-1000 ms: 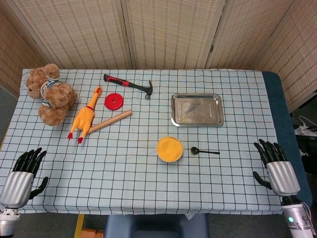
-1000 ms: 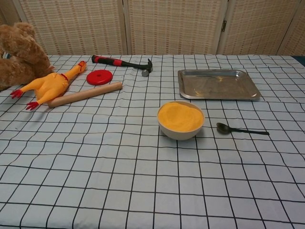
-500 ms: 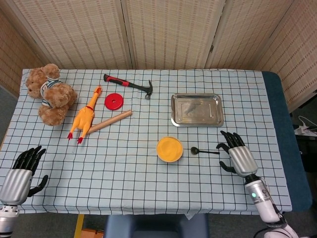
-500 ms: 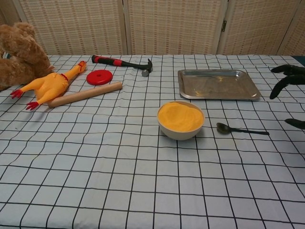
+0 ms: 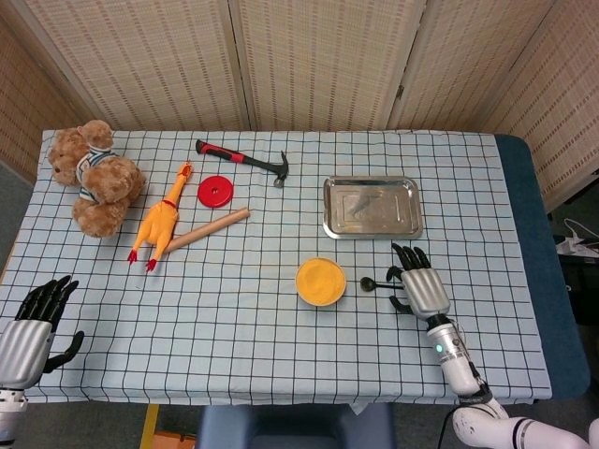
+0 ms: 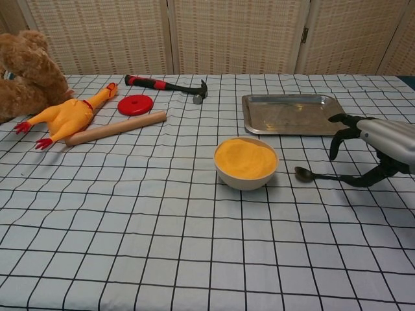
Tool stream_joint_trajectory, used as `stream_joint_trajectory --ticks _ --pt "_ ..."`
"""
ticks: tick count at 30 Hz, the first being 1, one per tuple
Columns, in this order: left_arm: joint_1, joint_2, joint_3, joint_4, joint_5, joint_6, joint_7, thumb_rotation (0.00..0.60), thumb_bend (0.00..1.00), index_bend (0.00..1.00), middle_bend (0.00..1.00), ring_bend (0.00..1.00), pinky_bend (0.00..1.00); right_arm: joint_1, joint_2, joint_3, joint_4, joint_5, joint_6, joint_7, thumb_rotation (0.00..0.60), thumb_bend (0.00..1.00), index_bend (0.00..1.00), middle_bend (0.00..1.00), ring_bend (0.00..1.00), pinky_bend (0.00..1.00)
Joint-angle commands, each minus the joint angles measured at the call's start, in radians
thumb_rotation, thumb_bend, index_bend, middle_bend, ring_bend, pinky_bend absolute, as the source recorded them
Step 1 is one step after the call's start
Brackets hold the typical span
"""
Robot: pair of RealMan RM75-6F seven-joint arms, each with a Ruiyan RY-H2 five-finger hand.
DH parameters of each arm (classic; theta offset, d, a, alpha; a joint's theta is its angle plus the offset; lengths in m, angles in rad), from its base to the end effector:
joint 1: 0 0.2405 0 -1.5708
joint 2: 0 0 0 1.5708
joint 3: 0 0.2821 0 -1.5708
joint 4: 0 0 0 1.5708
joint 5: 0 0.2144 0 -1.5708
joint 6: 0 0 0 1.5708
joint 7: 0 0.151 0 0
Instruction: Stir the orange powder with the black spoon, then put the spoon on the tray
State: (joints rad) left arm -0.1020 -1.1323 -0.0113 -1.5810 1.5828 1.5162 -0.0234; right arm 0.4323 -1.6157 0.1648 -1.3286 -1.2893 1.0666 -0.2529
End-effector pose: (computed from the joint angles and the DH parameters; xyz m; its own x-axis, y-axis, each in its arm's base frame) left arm -0.3281 0.1877 0.1585 0.3965 0.0032 0.9180 0.9131 -0.1046 -0.3940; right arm -0.2697 -0.3112 -0.0223 0.4059 -0.2325 0.8839 -0.9114 -0.1743 0.3727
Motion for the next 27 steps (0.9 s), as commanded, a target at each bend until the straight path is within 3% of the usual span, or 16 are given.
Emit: stream_joint_trajectory --ticks 1,6,27 --pt "0.000 0.002 0.001 0.000 0.000 -0.002 -0.004 0.600 0.40 0.00 0.00 0.00 0.08 0.018 -0.028 0.011 0.036 0.029 -0.020 -0.012 0.600 0.24 0.44 0.00 0.00 0.00" --pt "0.000 0.007 0.001 0.001 -0.002 -0.004 -0.014 0.600 0.40 0.00 0.00 0.00 0.08 0.039 -0.061 0.021 0.087 0.065 -0.045 -0.018 0.600 0.29 0.45 0.00 0.00 0.00" --pt "-0.004 0.018 0.001 0.001 -0.010 -0.017 -0.035 0.600 0.41 0.00 0.00 0.00 0.08 0.078 -0.139 0.013 0.182 0.089 -0.065 0.000 0.600 0.32 0.50 0.00 0.00 0.00"
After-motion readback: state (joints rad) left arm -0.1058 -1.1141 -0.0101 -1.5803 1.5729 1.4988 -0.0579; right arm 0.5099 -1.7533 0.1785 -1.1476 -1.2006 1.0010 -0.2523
